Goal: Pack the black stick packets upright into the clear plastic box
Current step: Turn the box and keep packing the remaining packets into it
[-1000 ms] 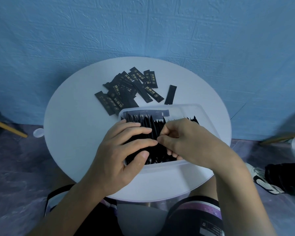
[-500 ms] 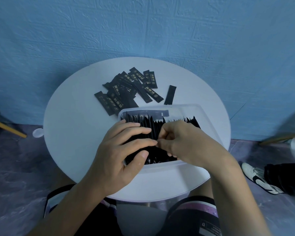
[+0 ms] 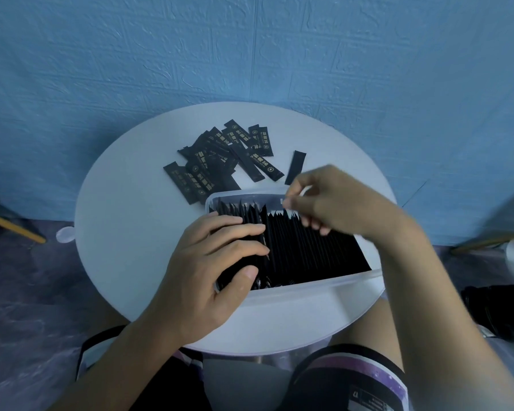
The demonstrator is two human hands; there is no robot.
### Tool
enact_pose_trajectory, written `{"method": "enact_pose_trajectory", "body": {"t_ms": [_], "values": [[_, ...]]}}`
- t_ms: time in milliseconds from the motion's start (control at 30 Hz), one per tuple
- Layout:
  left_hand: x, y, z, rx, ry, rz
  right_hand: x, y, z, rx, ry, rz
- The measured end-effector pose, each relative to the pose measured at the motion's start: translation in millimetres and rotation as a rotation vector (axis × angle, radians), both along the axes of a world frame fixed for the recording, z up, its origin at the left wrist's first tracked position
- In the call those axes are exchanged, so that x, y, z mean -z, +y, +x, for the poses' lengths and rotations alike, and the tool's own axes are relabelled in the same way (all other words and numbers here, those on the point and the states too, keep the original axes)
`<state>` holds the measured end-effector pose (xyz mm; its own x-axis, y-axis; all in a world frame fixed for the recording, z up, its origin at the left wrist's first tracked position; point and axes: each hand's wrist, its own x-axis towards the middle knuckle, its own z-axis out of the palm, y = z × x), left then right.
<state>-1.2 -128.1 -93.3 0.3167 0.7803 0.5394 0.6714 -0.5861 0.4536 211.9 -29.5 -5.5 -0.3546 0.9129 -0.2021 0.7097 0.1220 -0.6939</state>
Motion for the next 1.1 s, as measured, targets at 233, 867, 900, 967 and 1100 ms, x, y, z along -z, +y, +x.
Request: {"method": "enact_pose_trajectory", "body": {"t_ms": [233,867,900,967,1100], "values": [[1.7,0.0,0.9,0.0,-0.034,0.007,1.7,113.4,1.2,0.181,-0.277,0.073],[4.1,2.3,1.3,-0.006,-0.064,0.035,32.1,150.2,8.7,0.179,-0.131,-0.066],[4.3,2.2,1.5,-0.006,-0.065,0.033,30.1,149.7,6.8,0.162,-0.06,-0.061],[5.0,2.6,2.0,-0.005,-0.069,0.032,25.3,148.7,-0.2,0.114,0.045,-0.078],[6.1,2.9,2.3,-0.01,-0.076,0.033,19.4,150.0,-20.6,0.026,0.061,-0.083]]}}
